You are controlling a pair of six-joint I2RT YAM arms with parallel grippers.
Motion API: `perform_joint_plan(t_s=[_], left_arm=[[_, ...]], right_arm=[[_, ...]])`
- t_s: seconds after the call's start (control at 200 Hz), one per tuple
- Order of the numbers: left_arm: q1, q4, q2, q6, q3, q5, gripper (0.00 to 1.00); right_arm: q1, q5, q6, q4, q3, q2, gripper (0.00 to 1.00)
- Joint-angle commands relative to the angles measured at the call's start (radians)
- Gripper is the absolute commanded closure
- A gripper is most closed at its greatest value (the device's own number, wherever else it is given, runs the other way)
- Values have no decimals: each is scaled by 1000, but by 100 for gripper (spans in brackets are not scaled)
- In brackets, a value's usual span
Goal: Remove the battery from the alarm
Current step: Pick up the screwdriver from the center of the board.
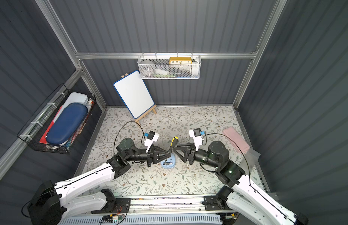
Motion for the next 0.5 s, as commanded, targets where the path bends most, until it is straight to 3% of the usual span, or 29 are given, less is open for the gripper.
perform_joint_plan(t_s=[0.0,0.345,0.495], left_arm=[[4,39,2,15,20,-1,100],[3,81,25,0,12,75,100],[3,92,18,-5,5,94,100]], right_arm=[[3,61,-31,3,-4,-7,42],[3,-76,-6,144,20,116,42],[3,-111,-10,157,40,147,53]])
